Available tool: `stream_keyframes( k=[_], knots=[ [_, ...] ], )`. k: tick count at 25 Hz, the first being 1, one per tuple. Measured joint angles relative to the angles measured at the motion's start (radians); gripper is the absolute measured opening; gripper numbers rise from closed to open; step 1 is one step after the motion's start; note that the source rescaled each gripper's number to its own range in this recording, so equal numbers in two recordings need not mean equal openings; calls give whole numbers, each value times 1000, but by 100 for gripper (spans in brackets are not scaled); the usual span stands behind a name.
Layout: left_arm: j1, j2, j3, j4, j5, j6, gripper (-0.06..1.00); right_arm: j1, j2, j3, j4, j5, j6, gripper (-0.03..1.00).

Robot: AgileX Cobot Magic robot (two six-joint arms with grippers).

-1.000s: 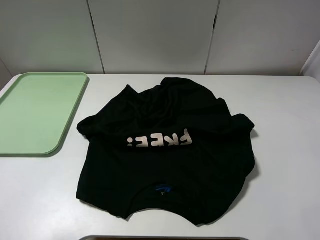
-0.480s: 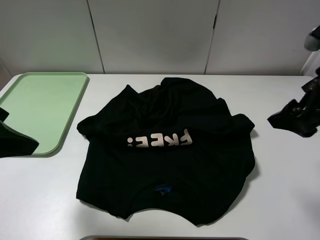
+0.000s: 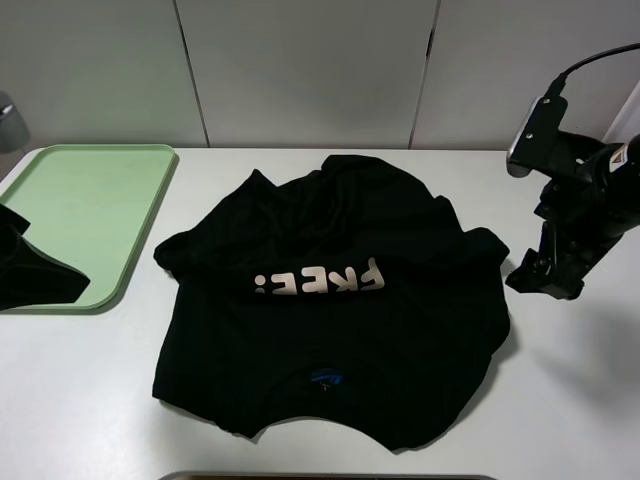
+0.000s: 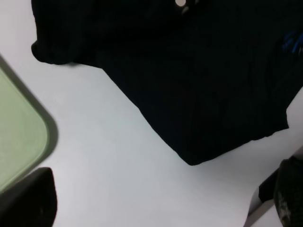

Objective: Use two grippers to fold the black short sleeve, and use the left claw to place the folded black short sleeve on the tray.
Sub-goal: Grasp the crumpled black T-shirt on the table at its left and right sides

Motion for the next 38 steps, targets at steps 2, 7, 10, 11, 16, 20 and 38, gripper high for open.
stream_keyframes(
  k=[2, 7, 10, 11, 16, 20, 38],
  knots=[
    [0, 0, 0, 0, -13, 6, 91, 0, 6, 0, -6, -38, -55, 100],
    [0, 0, 0, 0, -22, 83, 91, 0, 8, 0, -6, -110, -250, 100],
    [0, 0, 0, 0, -26, 103, 91, 13, 15, 0, 4, -163, -341, 100],
    [0, 0, 0, 0, -26, 104, 91, 24, 24, -1, 5, -176, -365, 100],
    [0, 0, 0, 0, -25, 105, 91, 124, 106, -1, -36, -216, -473, 100],
    [0, 0, 0, 0, 4, 105, 91, 139, 183, -1, -100, -245, -485, 100],
    [0, 0, 0, 0, -51, 160, 90, 139, 348, -1, -398, -408, -316, 0]
  ],
)
